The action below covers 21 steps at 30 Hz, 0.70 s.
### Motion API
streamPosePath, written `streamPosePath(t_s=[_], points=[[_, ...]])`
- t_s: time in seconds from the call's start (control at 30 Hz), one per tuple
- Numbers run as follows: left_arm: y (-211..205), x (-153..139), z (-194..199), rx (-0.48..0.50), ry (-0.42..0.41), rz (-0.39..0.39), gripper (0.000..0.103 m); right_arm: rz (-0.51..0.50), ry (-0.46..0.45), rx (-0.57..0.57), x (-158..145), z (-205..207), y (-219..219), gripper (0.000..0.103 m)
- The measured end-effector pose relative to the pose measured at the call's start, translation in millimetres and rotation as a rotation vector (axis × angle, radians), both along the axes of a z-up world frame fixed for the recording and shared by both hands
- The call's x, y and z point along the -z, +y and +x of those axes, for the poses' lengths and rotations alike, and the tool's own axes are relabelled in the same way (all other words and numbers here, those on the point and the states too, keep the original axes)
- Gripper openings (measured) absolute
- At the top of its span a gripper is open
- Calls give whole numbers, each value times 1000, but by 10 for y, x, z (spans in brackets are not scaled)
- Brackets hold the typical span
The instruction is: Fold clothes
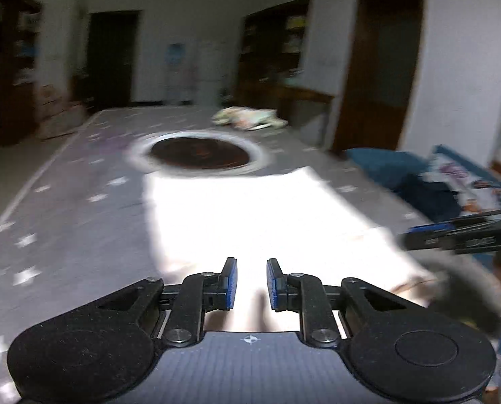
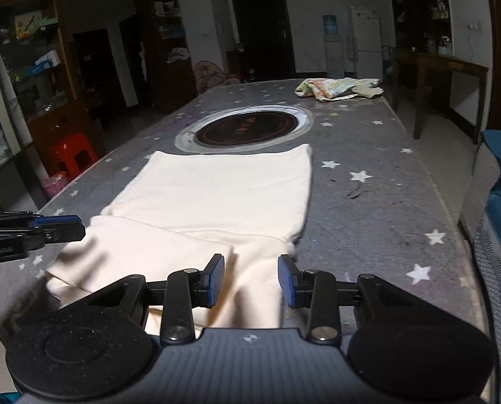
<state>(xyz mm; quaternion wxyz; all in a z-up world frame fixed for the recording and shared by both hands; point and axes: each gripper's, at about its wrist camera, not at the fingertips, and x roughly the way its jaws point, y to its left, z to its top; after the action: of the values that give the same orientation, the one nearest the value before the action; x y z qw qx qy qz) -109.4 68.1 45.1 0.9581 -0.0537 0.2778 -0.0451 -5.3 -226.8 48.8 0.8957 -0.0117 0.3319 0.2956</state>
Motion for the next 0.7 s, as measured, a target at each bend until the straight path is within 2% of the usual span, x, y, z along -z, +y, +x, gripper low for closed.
streamPosePath(t_s=[0.13, 0.2, 0.23, 0.47, 0.53, 0.6, 0.7], points=[[215, 71, -40, -40, 43, -17, 25, -12, 8, -34, 41, -8, 119, 35], [251, 71, 19, -46, 44, -17, 35, -16, 12, -33, 57, -2, 151, 36], [264, 70, 28, -46, 43, -17, 36, -18, 14, -32, 64, 2, 165, 36], [286, 78, 320, -31, 51, -44, 33, -27, 18, -36, 86, -11, 238, 39], [262, 96, 357, -13, 55, -16, 29, -27, 17, -37, 86, -22, 250, 39], [275, 136, 388, -3, 73, -16, 14, -29, 20, -39, 94, -28, 260, 40], [307, 179, 394, -13, 85, -11, 2, -33, 27, -46, 123, -38, 277, 41]])
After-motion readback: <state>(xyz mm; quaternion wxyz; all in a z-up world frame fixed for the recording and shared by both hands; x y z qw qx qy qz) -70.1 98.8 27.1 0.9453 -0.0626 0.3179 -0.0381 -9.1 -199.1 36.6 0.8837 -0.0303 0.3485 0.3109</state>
